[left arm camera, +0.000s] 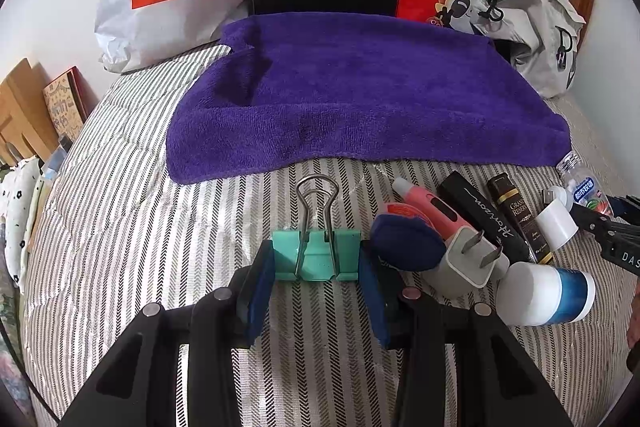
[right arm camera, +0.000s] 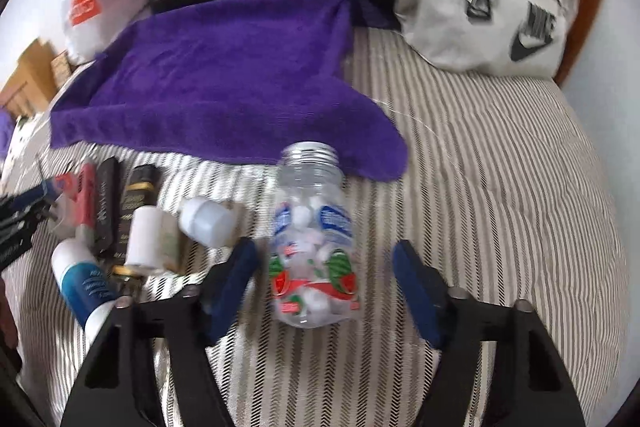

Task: Organize rigid objects
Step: 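Lift the clip with the left gripper while the right gripper grasps and lifts the clear bottle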

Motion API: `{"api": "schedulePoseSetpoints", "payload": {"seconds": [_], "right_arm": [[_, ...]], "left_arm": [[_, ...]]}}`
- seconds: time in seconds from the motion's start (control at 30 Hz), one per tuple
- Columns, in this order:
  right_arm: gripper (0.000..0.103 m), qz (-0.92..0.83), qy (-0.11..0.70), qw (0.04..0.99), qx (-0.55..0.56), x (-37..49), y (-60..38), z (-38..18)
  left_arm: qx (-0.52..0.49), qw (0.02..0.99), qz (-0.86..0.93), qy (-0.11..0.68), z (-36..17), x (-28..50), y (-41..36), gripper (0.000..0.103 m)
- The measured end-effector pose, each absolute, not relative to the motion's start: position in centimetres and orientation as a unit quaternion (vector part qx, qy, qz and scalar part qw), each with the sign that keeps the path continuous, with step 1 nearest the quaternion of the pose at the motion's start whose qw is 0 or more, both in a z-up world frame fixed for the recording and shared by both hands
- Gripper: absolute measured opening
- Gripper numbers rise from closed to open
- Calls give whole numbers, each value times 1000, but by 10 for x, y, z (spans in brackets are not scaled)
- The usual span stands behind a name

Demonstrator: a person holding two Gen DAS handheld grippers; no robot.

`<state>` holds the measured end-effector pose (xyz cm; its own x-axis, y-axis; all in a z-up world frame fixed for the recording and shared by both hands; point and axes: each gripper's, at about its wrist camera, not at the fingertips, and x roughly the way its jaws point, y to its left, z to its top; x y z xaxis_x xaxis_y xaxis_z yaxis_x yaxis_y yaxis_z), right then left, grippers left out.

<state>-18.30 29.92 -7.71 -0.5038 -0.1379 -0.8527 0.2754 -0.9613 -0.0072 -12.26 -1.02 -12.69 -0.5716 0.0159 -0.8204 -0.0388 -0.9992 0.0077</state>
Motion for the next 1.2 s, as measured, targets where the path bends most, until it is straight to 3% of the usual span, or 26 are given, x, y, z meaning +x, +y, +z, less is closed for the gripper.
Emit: {"api": "schedulePoseSetpoints", "payload": {"seconds": [0.03,0.07,0.63,1.2], "right_arm": [[55,-864,74,130,481,-181,298,-76],[41,-863,79,140,480,-180,296,-75],[41,-859,28,176,479,-171,308,-50],[41,-865,3,212,456,-183,294,-15]], "left_arm": [[-462,16,886,14,-127,-123,-10,39],[-462,17,887,16,-127,-123,-10,39],[-458,27,888,-14,-108,-112,-20,39],[-422,17,906,-1,-44,-126,-26,39]]}}
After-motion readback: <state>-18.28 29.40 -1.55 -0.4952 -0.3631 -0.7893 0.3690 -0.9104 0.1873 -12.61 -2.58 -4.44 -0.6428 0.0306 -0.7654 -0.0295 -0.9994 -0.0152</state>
